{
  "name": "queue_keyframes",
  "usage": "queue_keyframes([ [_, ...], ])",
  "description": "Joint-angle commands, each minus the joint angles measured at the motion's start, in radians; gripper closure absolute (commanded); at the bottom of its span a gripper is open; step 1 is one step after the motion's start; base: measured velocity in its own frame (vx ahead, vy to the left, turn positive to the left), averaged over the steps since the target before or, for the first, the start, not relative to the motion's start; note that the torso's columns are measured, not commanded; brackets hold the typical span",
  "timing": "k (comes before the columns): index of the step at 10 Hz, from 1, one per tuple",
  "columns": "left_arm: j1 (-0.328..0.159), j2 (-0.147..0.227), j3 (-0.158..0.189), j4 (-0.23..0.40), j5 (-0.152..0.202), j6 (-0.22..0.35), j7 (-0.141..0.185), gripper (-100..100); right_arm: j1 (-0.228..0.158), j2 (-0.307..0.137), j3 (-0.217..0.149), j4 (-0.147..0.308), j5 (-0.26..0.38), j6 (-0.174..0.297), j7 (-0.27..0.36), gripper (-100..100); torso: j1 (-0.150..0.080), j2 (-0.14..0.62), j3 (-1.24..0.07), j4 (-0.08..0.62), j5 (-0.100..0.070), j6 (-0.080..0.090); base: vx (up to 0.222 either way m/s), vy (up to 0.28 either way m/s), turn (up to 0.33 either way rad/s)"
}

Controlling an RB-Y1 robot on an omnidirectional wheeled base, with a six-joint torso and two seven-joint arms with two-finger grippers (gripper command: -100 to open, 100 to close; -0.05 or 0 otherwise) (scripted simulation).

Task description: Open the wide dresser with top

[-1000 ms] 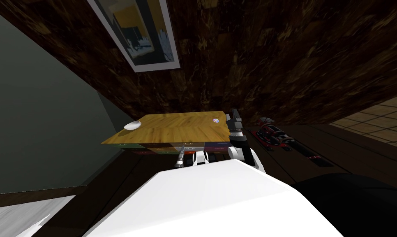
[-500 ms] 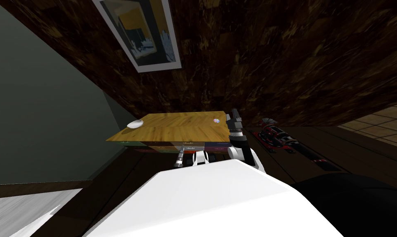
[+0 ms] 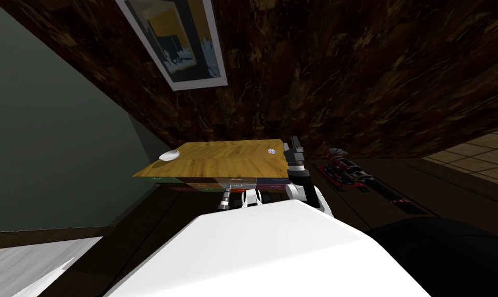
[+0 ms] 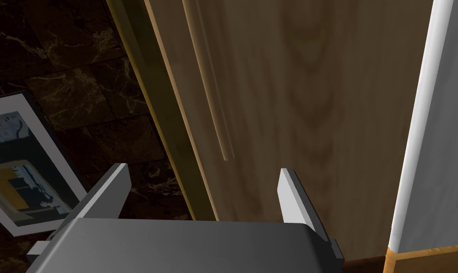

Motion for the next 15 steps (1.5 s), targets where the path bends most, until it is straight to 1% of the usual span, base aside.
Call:
queue_keyframes([
  [1, -0.001, 0.001, 0.016, -0.002, -0.026, 0.000, 0.015, -100, 0.000, 0.000, 0.000, 0.000, 0.000, 0.000, 0.000, 0, -0.001, 0.001, 0.000, 0.000, 0.000, 0.000, -0.012, -0.015, 0.043],
  [9, -0.001, 0.001, 0.016, -0.002, -0.026, 0.000, 0.015, -100, 0.000, 0.000, 0.000, 0.000, 0.000, 0.000, 0.000, 0, 0.001, -0.001, 0.000, 0.000, 0.000, 0.000, 0.000, 0.000, 0.001],
  [10, 0.019, -0.014, -0.021, -0.028, -0.006, 0.012, -0.015, -100, 0.000, 0.000, 0.000, 0.000, 0.000, 0.000, 0.000, 0, 0.000, 0.000, 0.000, 0.000, 0.000, 0.000, 0.000, 0.011, -0.015],
  [12, 0.040, -0.029, -0.057, -0.054, 0.014, 0.025, -0.045, -100, 0.000, 0.000, 0.000, 0.000, 0.000, 0.000, 0.000, 0, 0.001, -0.001, 0.000, 0.000, 0.000, 0.000, 0.017, 0.036, -0.052],
  [15, 0.040, -0.029, -0.057, -0.054, 0.014, 0.025, -0.045, -100, 0.000, 0.000, 0.000, 0.000, 0.000, 0.000, 0.000, 0, -0.001, 0.000, 0.000, 0.000, 0.000, 0.000, -0.002, 0.003, 0.012],
])
